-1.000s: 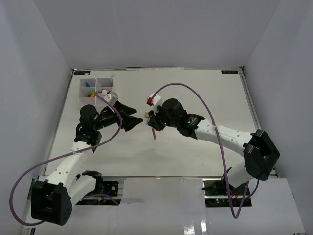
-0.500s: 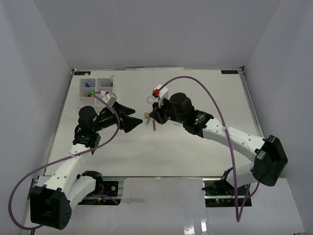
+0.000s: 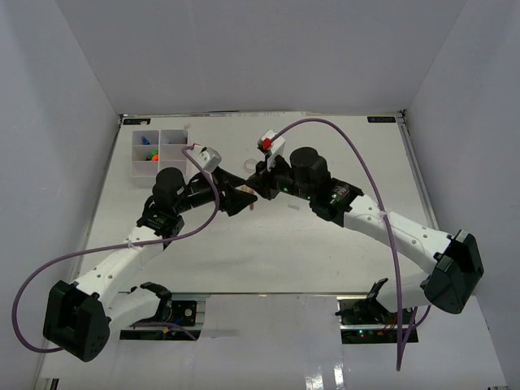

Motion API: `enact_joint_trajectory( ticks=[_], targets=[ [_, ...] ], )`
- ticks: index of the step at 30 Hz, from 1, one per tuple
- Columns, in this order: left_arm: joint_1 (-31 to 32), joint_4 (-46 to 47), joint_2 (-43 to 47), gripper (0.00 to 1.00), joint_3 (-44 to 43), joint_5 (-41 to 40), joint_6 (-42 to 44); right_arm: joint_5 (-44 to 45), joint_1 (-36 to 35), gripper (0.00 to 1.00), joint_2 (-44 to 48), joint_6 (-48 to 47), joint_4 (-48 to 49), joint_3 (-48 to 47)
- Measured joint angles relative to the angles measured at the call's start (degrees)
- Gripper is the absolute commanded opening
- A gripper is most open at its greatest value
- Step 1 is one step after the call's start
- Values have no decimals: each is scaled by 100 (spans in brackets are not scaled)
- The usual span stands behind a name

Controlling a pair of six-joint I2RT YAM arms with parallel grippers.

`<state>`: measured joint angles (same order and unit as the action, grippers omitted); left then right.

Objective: Sort the stationery into containers
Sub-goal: Place the pen in the storage box.

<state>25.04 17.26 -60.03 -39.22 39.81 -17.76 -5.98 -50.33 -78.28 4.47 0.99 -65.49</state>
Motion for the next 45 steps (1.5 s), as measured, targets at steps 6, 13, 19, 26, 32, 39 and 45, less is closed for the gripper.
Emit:
enact_joint_trajectory(
  ticks=[6, 13, 19, 26, 32, 39, 45],
  targets=[
    [227, -55, -96, 79, -111, -452, 238, -92, 13, 8, 101, 118, 2, 0],
    [400, -79, -151, 69, -111, -811, 417, -109, 44, 8, 199, 192, 4, 0],
    [549, -79, -240, 55, -122, -922, 492, -111, 48, 8, 208, 278, 4, 0],
    [678, -101, -358, 37, -179, -979, 533, -125, 50, 8, 229, 323, 44, 0],
    [765, -76, -367, 18, -192, -986, 592, -120, 63, 8, 293, 409, 46, 2],
    [789, -76, -367, 6, -192, -1067, 592, -70, 79, 46, 337, 483, 140, 85],
    [780, -103, -363, 1, -173, -1523, 608, 149, 138, 86, 625, 479, 219, 229]
  ],
)
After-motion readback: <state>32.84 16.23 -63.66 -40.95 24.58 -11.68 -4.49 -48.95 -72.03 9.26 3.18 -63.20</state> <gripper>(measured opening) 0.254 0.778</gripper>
